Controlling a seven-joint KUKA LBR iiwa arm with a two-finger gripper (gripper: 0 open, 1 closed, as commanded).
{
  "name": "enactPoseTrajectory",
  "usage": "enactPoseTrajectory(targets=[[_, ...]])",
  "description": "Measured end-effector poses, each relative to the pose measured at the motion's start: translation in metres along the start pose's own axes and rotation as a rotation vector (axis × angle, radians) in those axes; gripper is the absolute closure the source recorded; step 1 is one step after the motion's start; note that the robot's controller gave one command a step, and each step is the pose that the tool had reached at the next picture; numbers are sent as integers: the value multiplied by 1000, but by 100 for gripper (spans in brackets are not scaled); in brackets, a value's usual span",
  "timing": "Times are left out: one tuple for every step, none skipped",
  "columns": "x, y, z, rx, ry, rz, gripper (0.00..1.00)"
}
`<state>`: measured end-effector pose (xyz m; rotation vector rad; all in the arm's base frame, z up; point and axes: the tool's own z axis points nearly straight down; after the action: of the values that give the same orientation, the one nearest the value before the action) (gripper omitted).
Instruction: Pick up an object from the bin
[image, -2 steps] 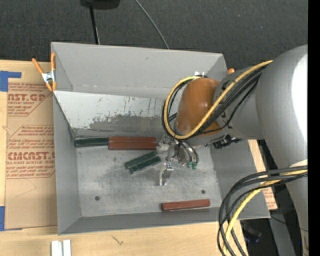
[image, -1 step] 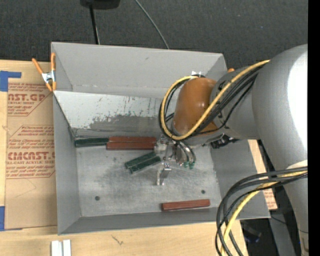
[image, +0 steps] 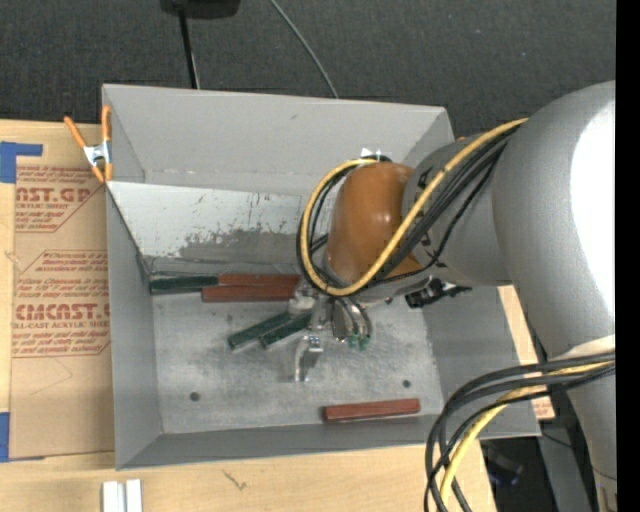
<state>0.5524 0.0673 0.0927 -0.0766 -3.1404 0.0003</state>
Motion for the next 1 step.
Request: enactPoseTrajectory(targets=[[-32, 1, 11, -5, -23, -204, 100]])
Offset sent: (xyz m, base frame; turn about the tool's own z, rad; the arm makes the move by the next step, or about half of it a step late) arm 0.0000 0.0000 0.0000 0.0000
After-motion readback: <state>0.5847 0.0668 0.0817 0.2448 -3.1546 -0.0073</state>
